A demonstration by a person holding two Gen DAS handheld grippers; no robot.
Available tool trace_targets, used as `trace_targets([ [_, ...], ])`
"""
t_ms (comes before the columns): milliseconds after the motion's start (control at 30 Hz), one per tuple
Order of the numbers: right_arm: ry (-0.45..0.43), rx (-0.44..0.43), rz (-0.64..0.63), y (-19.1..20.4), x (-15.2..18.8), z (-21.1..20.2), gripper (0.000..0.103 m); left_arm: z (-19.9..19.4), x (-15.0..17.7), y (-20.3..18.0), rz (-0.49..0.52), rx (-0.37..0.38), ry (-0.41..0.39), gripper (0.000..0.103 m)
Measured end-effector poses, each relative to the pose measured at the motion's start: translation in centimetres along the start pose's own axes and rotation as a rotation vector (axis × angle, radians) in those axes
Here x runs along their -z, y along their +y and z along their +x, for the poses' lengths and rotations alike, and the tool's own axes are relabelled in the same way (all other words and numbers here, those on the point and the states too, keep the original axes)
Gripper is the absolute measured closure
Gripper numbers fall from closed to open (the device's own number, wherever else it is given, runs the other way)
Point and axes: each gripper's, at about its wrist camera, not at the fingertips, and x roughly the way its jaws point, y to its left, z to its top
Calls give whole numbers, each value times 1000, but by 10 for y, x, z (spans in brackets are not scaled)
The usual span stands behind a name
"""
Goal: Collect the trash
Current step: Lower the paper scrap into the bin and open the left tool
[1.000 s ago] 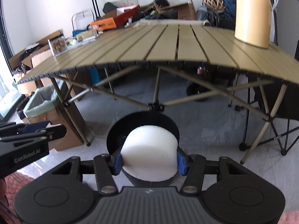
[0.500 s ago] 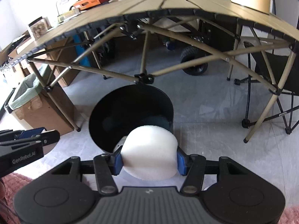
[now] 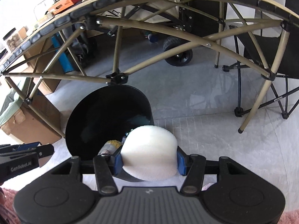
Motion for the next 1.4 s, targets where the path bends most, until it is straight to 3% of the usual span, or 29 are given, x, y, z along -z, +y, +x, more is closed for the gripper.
trace_targets([
  [467, 21, 0, 88, -21, -5, 9, 49, 48, -46, -42, 19, 8, 78, 73],
  [633, 39, 17, 117, -31, -4, 14, 49, 68, -55, -51, -3, 4, 136, 73],
  [1000, 74, 37, 145, -43, -2, 25, 49, 89, -65, -64, -29, 3, 187, 71],
  [1100, 75, 36, 146, -44, -2, 25, 49, 89, -65, -64, -27, -3, 190, 61],
  [1167, 77, 35, 145, -44, -2, 25, 49, 88, -65, -64, -37, -7, 189, 42],
  [1233, 80, 38, 144, -44, -2, 25, 49, 86, -64, -63, -48, -15, 187, 9],
  [1300, 77, 39, 145, -44, -2, 24, 49, 84, -65, -62, -52, -27, 178, 1],
  [1400, 75, 40, 142, -44, -2, 24, 49, 82, -65, -65, -27, -53, 182, 0],
])
